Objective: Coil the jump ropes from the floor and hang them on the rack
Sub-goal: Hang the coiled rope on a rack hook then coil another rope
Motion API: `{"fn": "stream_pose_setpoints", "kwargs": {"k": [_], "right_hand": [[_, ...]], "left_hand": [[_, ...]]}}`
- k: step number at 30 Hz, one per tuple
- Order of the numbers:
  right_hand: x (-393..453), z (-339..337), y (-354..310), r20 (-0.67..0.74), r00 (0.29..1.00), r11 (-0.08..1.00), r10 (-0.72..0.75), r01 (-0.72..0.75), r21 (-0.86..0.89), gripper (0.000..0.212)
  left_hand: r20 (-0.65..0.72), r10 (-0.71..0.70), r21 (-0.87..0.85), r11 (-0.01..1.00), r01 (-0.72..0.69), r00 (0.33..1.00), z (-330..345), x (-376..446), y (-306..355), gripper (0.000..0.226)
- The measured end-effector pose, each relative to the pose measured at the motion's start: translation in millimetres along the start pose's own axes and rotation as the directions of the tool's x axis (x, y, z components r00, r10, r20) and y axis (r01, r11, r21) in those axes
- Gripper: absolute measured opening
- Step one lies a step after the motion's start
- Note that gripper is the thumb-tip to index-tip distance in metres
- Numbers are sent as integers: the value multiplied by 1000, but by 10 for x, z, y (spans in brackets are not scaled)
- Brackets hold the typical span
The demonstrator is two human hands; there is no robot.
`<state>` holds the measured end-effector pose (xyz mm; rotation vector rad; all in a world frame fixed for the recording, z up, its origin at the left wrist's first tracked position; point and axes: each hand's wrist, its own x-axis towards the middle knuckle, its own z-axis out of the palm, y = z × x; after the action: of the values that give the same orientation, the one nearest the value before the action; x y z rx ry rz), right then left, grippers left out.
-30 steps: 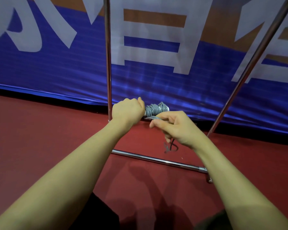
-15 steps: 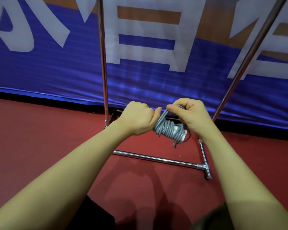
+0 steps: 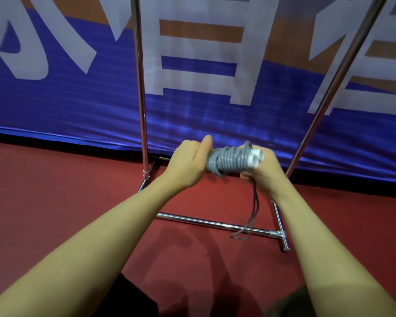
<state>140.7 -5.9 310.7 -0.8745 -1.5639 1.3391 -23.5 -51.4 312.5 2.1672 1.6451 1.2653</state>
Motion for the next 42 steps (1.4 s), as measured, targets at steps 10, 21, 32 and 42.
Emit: {"fn": "stream_pose_setpoints", "kwargs": {"k": [10, 21, 32, 42], "right_hand": [[-84, 257, 117, 300, 949, 978, 103, -41, -205, 29], [-162, 420, 90, 409, 910, 954, 62, 66, -292, 28], [-148, 304, -39, 409, 912, 894, -19, 199, -401, 19], [-12, 57, -28, 134, 954, 756, -268, 295, -584, 10]], "left_hand": [[-75, -406, 325, 854, 407, 911, -37, 121, -39, 15], [-132, -449, 516, 730, 448, 884, 105, 96, -261, 37], [45, -334, 731, 653, 196, 942, 96, 26, -466, 46], [216, 131, 606, 759, -238, 968, 32, 19, -312, 32]]}}
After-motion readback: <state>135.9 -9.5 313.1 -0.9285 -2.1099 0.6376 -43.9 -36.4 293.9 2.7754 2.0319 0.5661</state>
